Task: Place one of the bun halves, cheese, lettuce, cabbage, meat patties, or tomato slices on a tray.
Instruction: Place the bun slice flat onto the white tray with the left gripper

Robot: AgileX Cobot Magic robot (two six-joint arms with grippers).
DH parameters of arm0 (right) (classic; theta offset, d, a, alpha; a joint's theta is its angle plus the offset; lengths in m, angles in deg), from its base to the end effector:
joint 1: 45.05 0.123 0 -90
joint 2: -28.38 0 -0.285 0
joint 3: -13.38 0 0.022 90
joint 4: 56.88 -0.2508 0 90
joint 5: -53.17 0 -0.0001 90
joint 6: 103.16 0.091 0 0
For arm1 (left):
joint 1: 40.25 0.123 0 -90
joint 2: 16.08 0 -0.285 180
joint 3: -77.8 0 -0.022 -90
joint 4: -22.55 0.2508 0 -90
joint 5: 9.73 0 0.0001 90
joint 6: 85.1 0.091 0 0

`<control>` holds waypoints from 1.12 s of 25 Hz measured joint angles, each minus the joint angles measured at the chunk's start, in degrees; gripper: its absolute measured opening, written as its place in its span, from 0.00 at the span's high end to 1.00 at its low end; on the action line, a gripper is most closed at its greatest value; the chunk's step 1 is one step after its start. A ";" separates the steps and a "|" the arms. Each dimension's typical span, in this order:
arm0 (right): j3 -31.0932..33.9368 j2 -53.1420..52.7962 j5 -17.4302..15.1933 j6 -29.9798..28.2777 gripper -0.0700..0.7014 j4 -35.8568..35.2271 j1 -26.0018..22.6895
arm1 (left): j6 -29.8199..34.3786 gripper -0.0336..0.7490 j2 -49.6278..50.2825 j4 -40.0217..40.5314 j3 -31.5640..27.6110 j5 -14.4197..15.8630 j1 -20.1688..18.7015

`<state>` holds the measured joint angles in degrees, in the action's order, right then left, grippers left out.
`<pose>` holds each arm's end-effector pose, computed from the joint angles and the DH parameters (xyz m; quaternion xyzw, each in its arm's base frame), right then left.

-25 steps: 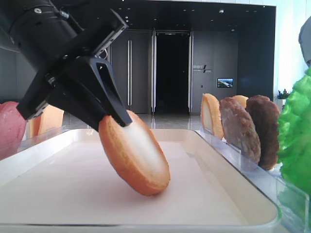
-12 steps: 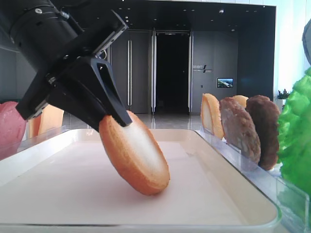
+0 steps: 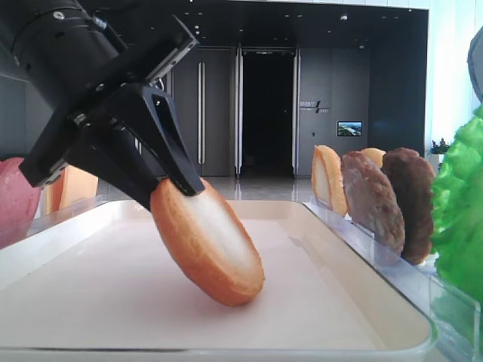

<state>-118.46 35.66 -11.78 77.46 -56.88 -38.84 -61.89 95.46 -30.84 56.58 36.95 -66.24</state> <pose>-0.0101 -0.0011 0.2734 -0.0423 0.8667 0.0296 0.4962 0.2667 -0.1892 0.1626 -0.0931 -0.9399 0.3283 0.0036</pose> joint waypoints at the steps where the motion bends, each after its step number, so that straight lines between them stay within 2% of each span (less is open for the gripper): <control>1: 0.00 0.00 0.00 0.00 0.22 0.00 0.00 | -0.07 0.66 0.00 0.16 0.00 0.00 0.00; 9: 0.00 0.00 0.00 0.00 0.22 0.00 0.00 | -3.01 0.43 0.00 0.79 0.00 0.22 0.00; 12: 0.00 0.00 0.00 0.00 0.22 0.00 0.00 | -6.11 0.36 0.00 2.52 0.00 0.43 0.00; 19: 0.00 0.00 0.00 0.00 0.22 0.00 0.00 | -13.21 0.33 0.00 8.80 0.00 2.33 0.00; 28: 0.00 0.00 0.00 0.00 0.22 0.00 0.00 | -15.89 0.32 0.00 9.45 0.00 2.09 0.00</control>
<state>-118.46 35.66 -11.78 77.46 -56.88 -38.84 -77.78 95.46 -21.39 56.58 39.04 -66.24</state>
